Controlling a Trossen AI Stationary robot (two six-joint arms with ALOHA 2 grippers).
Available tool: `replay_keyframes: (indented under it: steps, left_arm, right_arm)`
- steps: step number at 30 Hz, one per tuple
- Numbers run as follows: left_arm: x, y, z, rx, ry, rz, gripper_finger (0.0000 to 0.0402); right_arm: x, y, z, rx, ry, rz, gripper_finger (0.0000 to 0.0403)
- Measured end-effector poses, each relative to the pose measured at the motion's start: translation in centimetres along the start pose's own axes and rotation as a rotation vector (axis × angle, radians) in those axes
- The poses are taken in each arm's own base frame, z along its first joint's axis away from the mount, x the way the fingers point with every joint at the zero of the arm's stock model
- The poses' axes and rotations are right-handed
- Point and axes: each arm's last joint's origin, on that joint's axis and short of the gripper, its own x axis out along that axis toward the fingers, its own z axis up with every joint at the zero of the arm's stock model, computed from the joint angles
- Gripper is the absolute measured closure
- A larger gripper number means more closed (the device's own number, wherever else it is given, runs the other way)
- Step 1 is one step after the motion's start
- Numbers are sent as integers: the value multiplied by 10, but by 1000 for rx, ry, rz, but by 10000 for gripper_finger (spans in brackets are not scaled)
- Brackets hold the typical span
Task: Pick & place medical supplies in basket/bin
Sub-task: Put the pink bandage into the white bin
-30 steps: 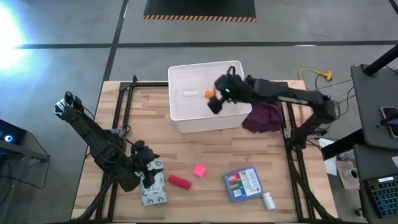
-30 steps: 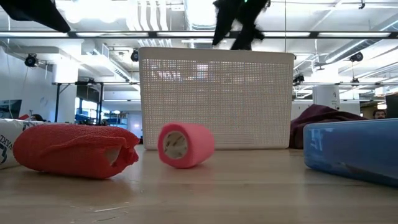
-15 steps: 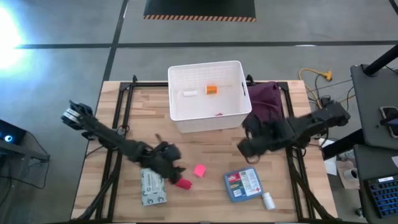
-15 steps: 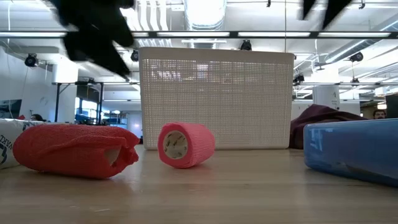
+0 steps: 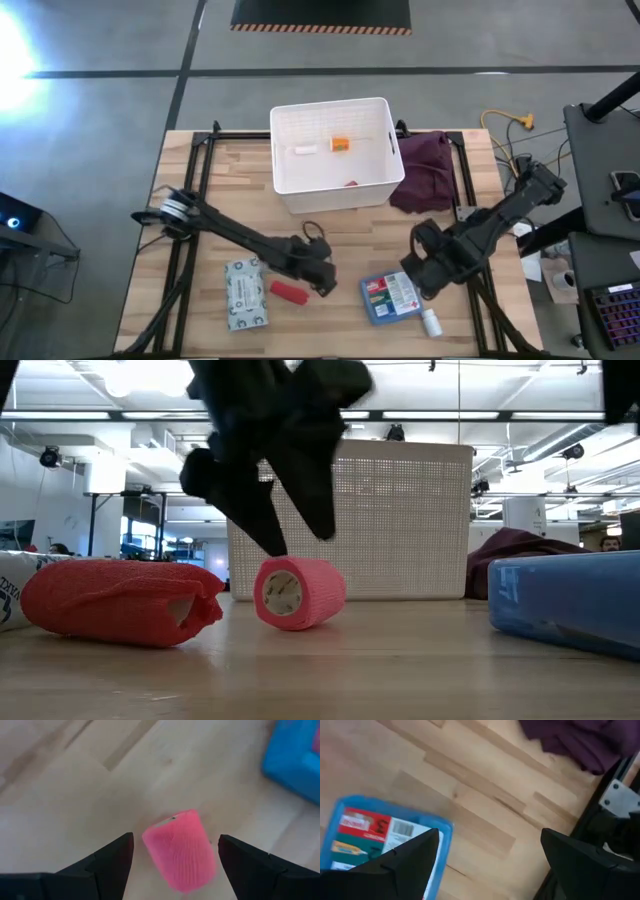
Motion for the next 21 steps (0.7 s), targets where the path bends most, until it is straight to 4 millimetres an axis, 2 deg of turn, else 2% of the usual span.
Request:
replay_keyframes:
  steps: [4, 7, 15, 21]
  left_arm:
    - [19, -9, 2, -30, 74, 78, 133]
    - [26, -11, 3, -28, 120, 111, 132]
    - [31, -4, 3, -41, 157, 114, 132]
    - [39, -11, 3, -78, 147, 28, 133]
  right_arm:
    - [9, -3, -13, -2, 2, 33, 60]
    - [16, -5, -19, -3, 2, 41, 60]
    - [28, -14, -22, -9, 1, 43, 60]
    - [30, -21, -22, 0, 7, 70, 60]
